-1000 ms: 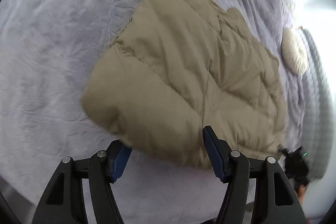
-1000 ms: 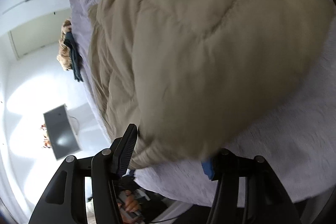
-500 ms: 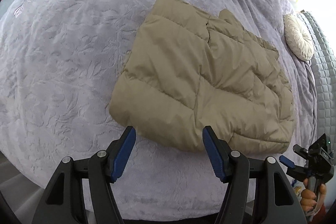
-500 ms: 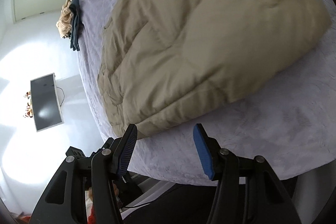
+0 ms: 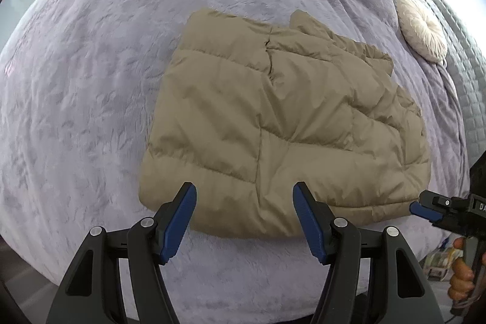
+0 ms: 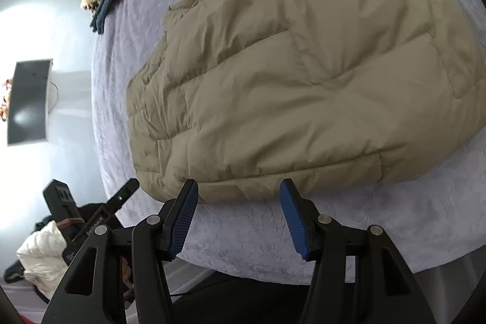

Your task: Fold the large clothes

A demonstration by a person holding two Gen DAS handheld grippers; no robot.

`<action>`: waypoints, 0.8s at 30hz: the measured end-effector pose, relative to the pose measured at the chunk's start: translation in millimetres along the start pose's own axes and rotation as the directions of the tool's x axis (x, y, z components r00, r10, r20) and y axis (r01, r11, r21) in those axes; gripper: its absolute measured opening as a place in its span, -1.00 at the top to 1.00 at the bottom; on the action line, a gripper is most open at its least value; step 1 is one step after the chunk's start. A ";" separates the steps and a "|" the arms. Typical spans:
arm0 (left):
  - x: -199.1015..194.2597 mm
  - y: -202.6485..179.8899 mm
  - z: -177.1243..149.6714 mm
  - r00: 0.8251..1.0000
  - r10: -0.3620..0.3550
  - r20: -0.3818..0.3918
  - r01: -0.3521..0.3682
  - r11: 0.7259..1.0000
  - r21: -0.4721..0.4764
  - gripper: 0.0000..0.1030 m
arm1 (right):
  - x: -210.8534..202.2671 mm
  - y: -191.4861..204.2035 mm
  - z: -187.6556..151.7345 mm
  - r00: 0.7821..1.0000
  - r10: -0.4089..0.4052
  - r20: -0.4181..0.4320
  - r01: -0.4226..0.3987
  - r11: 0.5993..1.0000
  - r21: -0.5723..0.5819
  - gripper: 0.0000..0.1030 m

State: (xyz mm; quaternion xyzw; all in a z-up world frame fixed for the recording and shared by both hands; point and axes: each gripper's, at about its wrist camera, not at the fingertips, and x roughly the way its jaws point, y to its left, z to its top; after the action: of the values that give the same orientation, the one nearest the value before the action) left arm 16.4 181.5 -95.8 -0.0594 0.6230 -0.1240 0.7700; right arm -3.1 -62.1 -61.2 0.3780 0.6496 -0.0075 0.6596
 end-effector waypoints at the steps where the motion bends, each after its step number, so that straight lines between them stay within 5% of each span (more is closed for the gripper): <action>1: 0.5 -1.4 0.6 1.000 0.002 0.000 -0.002 1.000 0.011 -0.29 | 2.5 3.1 0.0 1.000 -0.007 -0.004 0.007 1.000 -0.005 -0.16; 5: 2.6 -3.0 3.3 1.000 -0.002 -0.014 0.002 1.000 0.026 -0.46 | 12.5 8.6 2.8 1.000 -0.013 -0.020 0.013 1.000 -0.009 -0.16; 17: 6.2 0.3 9.4 1.000 -0.012 0.005 0.012 1.000 0.027 -0.47 | 19.2 34.8 6.4 0.995 -0.094 0.035 0.096 0.994 -0.052 -0.16; 19: 7.5 1.1 10.9 1.000 -0.001 0.005 0.001 0.999 0.035 -0.95 | 20.1 36.6 7.1 0.995 -0.095 0.043 0.097 0.994 -0.049 -0.18; 24: 10.7 2.5 11.6 1.000 0.001 0.008 -0.002 0.998 0.059 -1.00 | 20.8 38.9 6.8 0.992 -0.106 0.068 0.109 0.993 -0.039 -0.45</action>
State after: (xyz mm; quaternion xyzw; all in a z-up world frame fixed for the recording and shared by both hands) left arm 30.0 180.4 -104.1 -0.0366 0.6162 -0.1418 0.7739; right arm 25.5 -27.8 -61.0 0.3280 0.6468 -0.0417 0.6872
